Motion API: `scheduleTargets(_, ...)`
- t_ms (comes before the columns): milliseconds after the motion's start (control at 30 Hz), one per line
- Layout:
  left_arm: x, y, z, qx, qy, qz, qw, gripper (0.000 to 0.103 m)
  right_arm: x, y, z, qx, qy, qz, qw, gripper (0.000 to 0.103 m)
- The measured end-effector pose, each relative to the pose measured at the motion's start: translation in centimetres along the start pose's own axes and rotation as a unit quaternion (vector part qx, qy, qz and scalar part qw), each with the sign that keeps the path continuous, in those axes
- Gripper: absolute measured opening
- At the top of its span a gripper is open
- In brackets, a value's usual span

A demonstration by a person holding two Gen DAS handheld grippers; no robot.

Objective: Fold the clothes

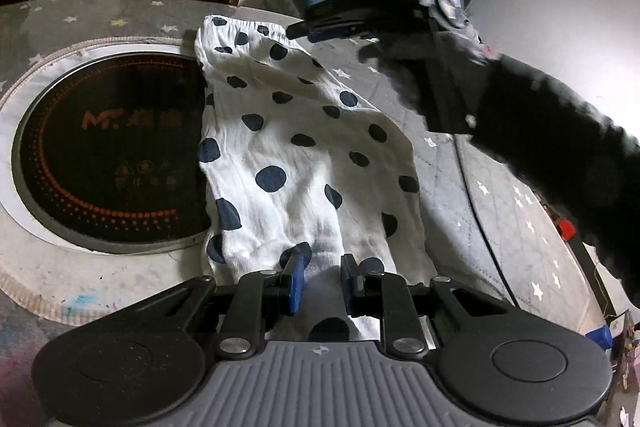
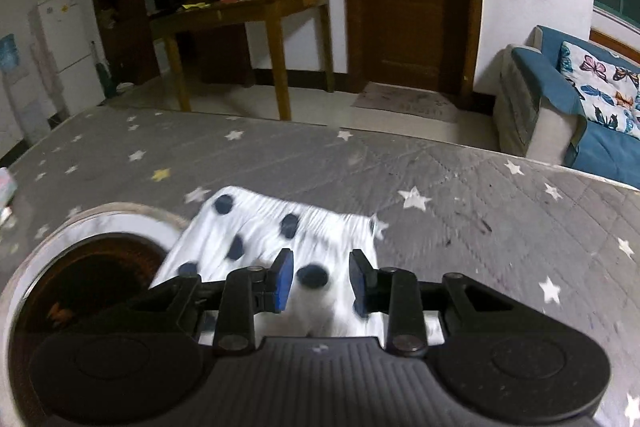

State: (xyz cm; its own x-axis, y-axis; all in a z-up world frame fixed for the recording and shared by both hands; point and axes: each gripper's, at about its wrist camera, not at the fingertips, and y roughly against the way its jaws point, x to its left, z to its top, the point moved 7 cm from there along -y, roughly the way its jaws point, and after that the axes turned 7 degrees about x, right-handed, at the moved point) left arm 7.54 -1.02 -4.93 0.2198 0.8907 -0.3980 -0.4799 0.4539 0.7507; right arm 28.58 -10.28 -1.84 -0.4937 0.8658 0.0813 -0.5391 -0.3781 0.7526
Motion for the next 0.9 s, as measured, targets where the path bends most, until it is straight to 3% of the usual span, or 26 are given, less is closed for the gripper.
scheduleTargets(167, 0.2, 0.0, 0.1, 0.001, 0.003, -0.008, 1.0000, 0.022, -0.1, -2.7, 0.5, 0.012, -0.010, 0.009, 1.000, 0.028)
scheduleTargets(233, 0.2, 0.0, 0.1, 0.001, 0.005, -0.011, 0.9999, 0.022, -0.1, -3.2, 0.5, 0.015, -0.009, 0.011, 1.000, 0.016)
scheduleTargets(367, 0.2, -0.1, 0.1, 0.002, 0.007, -0.016, 0.9999, 0.022, -0.1, -2.8, 1.4, 0.002, 0.003, -0.008, 1.000, 0.005)
scheduleTargets(567, 0.4, 0.0, -0.1, 0.000, 0.010, -0.021, 0.9997, 0.022, -1.0, -1.8, 3.2, -0.024, 0.016, -0.041, 0.999, 0.005)
scheduleTargets(733, 0.4, 0.2, -0.3, -0.001, 0.014, -0.026, 0.9996, 0.022, -1.3, -3.7, 2.3, 0.008, 0.030, -0.065, 0.997, 0.012)
scheduleTargets(900, 0.5, 0.1, -0.4, 0.000, 0.014, -0.028, 0.9995, 0.022, -0.2, -1.7, 2.7, -0.020, 0.040, -0.048, 0.998, 0.018)
